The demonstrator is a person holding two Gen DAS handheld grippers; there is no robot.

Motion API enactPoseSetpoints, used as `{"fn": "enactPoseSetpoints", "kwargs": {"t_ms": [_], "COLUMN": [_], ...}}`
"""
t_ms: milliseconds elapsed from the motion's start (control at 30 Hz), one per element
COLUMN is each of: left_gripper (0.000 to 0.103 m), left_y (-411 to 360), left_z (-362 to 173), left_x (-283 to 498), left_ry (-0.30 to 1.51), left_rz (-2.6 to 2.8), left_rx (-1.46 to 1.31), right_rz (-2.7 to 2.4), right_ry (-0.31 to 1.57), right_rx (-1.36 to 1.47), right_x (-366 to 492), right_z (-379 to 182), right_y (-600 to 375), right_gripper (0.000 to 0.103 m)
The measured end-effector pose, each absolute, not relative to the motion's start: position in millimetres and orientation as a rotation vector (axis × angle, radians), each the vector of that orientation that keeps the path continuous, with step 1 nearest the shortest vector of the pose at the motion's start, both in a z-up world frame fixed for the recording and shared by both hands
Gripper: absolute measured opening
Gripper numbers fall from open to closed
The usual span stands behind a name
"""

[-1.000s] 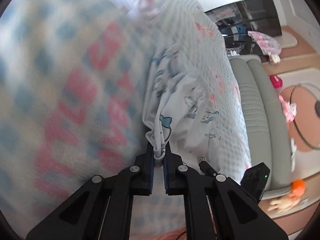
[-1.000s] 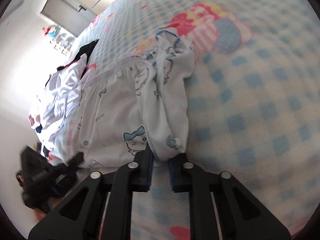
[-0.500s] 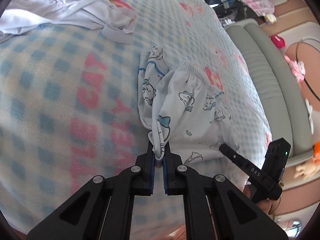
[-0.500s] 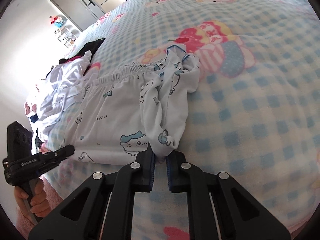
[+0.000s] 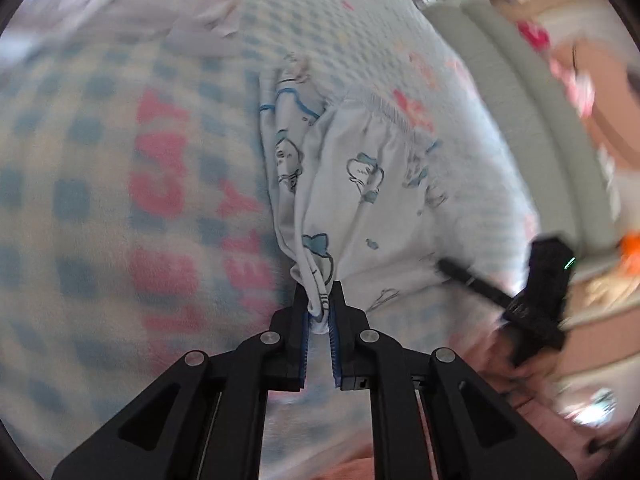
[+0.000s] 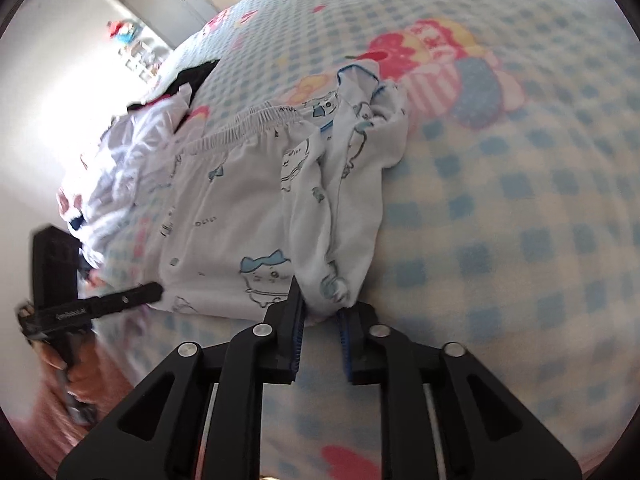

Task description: Fold clothes

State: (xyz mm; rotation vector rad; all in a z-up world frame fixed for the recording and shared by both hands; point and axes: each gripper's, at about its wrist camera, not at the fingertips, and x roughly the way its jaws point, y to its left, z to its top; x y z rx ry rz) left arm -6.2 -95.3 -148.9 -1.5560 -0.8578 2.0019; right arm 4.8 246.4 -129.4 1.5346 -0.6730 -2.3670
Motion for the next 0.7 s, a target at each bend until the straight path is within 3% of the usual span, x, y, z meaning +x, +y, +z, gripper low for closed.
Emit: {"fn": "enactPoseSetpoints", "kwargs": {"t_ms": [100,200,333,467,533,600,700], "left_gripper": [0.012,0.014,0.029,0.028,0.007,0.007,0.007], "left_y": [-98.7,-98.8,-88.5,-71.9,-60.5,-60.6,-59.6], "left_z": [-159.9,-165.0,-169.4,-161.6,-158.5,-151.3,-138.3], "left_x": [3.8,11.4,8.8,6.7,6.1,5.9,4.8], "left_ry": [-0.957,-1.075,-1.198,-1.093,-1.000,-0.912,-0.791], "left_rz": [2.026,2.051,2.069,2.146,2.191,2.219,2.243], "left_rx": [-1.543,-1.500,-1.447,-1.464,-1.474,-1.479,-1.478], "right_rz": [-2.260,-2.218,-2.235,-2.270,-2.293,-2.328,-2.400], "right_ry": [-0.822,-0.794,-0.806,-0.875,-0.898,-0.781,-0.587], "right_rx": [1.539,1.556,1.554,1.522,1.514,1.582,1.582], "right_x": [8.7,11.6,9.5,5.0,2.9,0.7,3.1], "right_z": [-137.7,-139.7,-139.8,-141.0,-143.4,-143.8,-131.8], "right_y": [253.5,248.5,244.9,245.9,245.1,240.1,228.6], "right_gripper": [0.018,0.018,0.024,0.024,0.023,0.011,0.009]}}
